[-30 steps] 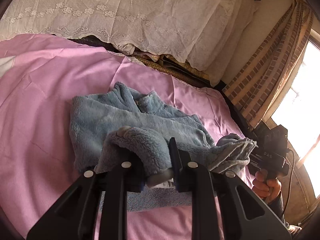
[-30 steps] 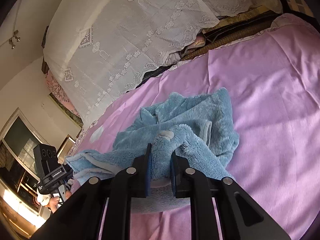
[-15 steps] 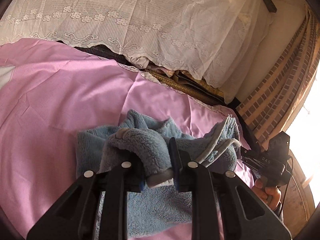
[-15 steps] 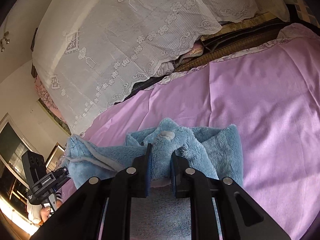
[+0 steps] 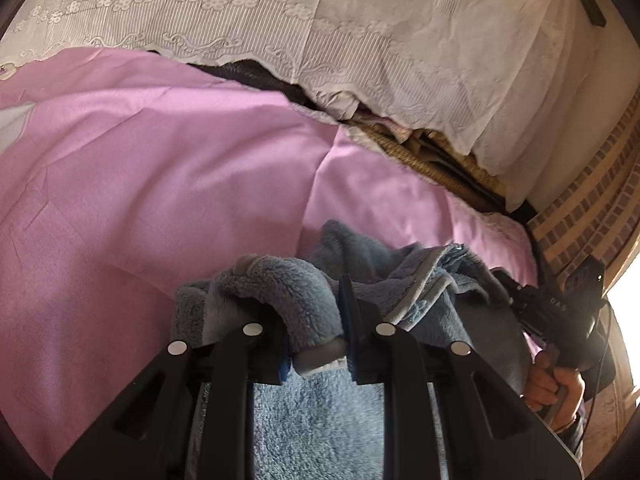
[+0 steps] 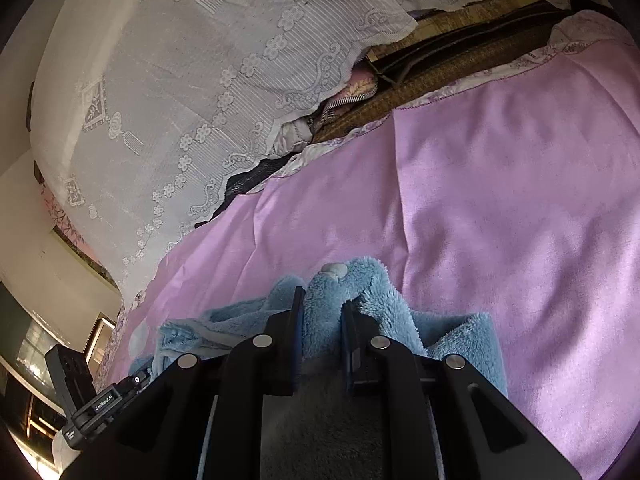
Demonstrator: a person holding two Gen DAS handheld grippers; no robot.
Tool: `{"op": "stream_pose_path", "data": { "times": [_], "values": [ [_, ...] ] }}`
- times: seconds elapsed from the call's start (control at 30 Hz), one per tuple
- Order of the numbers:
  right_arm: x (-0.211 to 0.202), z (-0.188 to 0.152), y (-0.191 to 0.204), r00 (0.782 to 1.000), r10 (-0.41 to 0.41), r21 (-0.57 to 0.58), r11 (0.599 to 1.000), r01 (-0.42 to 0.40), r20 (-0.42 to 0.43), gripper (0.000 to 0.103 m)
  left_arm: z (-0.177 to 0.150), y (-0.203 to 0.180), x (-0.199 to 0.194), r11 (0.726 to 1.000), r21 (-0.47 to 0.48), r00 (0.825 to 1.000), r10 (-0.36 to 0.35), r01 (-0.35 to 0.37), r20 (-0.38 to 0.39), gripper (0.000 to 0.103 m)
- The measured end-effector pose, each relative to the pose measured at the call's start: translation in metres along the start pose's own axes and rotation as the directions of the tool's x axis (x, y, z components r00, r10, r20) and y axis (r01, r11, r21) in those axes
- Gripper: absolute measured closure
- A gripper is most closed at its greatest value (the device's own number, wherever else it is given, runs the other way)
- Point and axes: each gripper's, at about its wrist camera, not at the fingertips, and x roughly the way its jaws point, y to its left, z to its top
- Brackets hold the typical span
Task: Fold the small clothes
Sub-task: 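Lift the hem with both tools and fold it toward the collar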
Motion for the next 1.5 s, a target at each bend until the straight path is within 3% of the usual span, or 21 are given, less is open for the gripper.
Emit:
{"op": "stream_pose_path", "data": {
  "times": [0.3,0.83,1.5],
  "values": [
    [0.017,-0.012,-0.013,0.999,-0.020,0.014,1.000,0.020,-0.032,0.087,-0.005,0.011,0.011,1.000,-0.001,1.000,-0.024,0.024,0.016,0.082],
    [0.017,-0.027,0.005,0.992,-0.125,-0.130,0.983,0.128,0.030,0.085,-0.015,-0.011,0.015,0.983,0.145,0.993,0.112,-0.116,0.038,0.081],
    [0.012,-0.027,0.001,0.996,-0.087,-0.113,0.989,0.090,0.038,0.075,-0.019,-0.019,0.012,0.971,0.177,0.986,0.156,-0.163,0.049,0.076]
  ]
}}
